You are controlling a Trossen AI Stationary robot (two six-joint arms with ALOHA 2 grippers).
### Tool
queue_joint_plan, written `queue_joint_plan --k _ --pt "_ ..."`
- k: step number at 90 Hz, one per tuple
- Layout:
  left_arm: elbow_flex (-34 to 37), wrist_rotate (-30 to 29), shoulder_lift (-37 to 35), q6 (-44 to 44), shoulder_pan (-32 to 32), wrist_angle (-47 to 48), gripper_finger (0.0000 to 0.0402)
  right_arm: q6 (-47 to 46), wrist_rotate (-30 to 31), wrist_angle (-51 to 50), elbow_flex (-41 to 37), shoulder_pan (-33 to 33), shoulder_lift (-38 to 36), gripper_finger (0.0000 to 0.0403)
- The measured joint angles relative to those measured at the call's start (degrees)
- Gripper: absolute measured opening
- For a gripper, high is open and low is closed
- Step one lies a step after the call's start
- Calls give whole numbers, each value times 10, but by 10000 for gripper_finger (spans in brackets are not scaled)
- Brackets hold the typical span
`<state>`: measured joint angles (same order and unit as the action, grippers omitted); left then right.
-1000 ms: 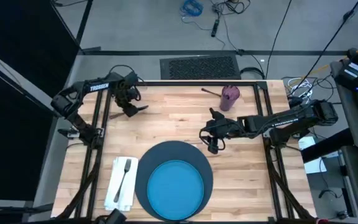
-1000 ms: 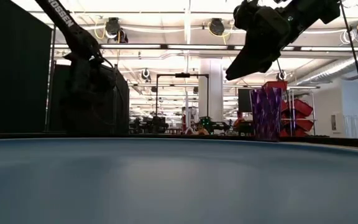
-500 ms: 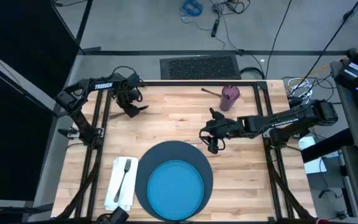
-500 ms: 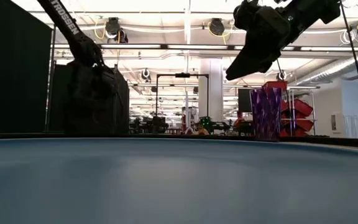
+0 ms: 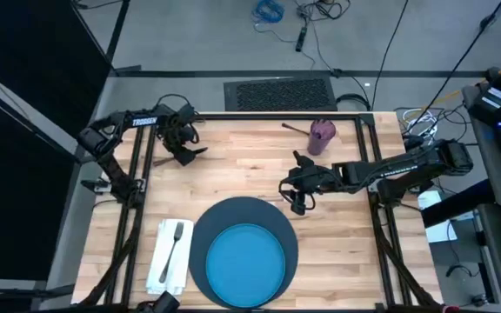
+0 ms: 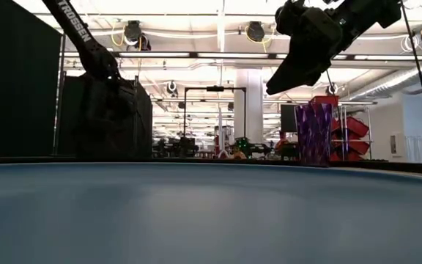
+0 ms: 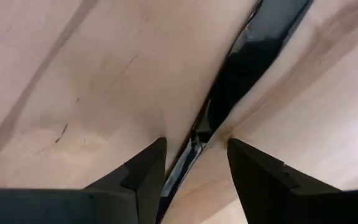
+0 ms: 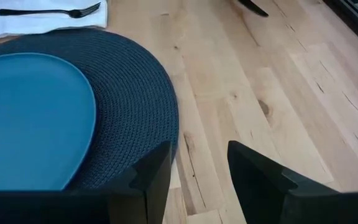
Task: Set table place
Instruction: Put the knife to the right side of the blue table mat
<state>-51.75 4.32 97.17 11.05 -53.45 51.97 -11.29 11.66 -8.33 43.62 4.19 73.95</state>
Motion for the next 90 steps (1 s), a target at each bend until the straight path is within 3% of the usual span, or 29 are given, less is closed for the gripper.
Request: queue_joint_plan --k 15,44,63,78,90 --pt "2 9 0 3 14 -9 139 0 0 1 0 0 0 144" --pt "2 13 1 14 41 -16 12 0 0 4 0 0 0 144" --pt "-9 23 3 9 43 -12 4 0 0 4 0 0 0 144" --pt "-51 102 5 -8 48 -19 2 0 0 4 0 0 0 144" --pt "-89 120 4 -17 64 -22 2 0 0 4 0 0 0 144"
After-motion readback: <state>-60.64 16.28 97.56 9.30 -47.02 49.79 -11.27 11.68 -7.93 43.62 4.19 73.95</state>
